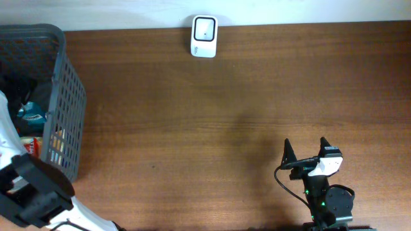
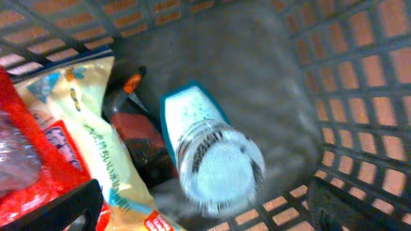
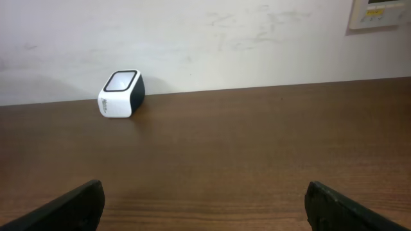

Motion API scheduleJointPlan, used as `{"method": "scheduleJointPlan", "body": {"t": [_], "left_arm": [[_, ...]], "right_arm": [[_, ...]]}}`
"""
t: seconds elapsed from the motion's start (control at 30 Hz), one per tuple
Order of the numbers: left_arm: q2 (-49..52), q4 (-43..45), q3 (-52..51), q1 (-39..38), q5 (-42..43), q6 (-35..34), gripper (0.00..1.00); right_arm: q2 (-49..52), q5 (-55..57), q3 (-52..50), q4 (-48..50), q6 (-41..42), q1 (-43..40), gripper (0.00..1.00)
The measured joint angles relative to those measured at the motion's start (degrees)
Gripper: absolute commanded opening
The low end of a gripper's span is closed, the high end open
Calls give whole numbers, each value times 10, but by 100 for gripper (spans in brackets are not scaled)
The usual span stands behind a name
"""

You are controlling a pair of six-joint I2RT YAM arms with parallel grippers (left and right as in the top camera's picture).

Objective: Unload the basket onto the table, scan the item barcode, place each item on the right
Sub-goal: 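Move the left gripper into the basket toward the teal mouthwash bottle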

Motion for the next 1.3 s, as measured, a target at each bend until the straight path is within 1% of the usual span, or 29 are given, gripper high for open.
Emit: {"method": "scheduleJointPlan", "body": {"t": [0.23, 0.33, 0.5, 0.57, 0.6, 0.63, 0.8, 0.83, 0.9, 0.97, 1.03, 1.07, 1.13, 1.23, 1.3], "left_arm": [[37, 35, 0, 0, 0, -9, 100], [50, 34, 0, 0, 2, -10, 97], [54, 17, 0, 0, 3, -11, 89], [54, 16, 0, 0, 2, -12, 88], [54, 16, 0, 0, 2, -12, 85], [54, 16, 0, 0, 2, -12, 84], [54, 21, 0, 0, -5, -12, 86], [54, 32, 0, 0, -10, -12, 83], [54, 46, 0, 0, -16, -13, 73], [54, 51, 0, 0, -20, -10, 67], [54, 51, 0, 0, -21, -12, 67], [54, 51, 0, 0, -22, -12, 64], [54, 50, 0, 0, -22, -11, 62], [54, 50, 0, 0, -22, -12, 62], [54, 50, 0, 0, -20, -12, 64]], "right_arm": [[0, 0, 0, 0, 0, 0, 99], [0, 0, 0, 0, 0, 0, 99], [0, 0, 0, 0, 0, 0, 99], [0, 0, 0, 0, 0, 0, 99], [0, 0, 0, 0, 0, 0, 99], [0, 0, 0, 0, 0, 0, 99], [0, 0, 0, 0, 0, 0, 99], [0, 0, 0, 0, 0, 0, 99], [0, 0, 0, 0, 0, 0, 99], [0, 0, 0, 0, 0, 0, 99], [0, 0, 0, 0, 0, 0, 99], [0, 0, 0, 0, 0, 0, 99], [0, 0, 0, 0, 0, 0, 99], [0, 0, 0, 0, 0, 0, 99], [0, 0, 0, 0, 0, 0, 99]]}}
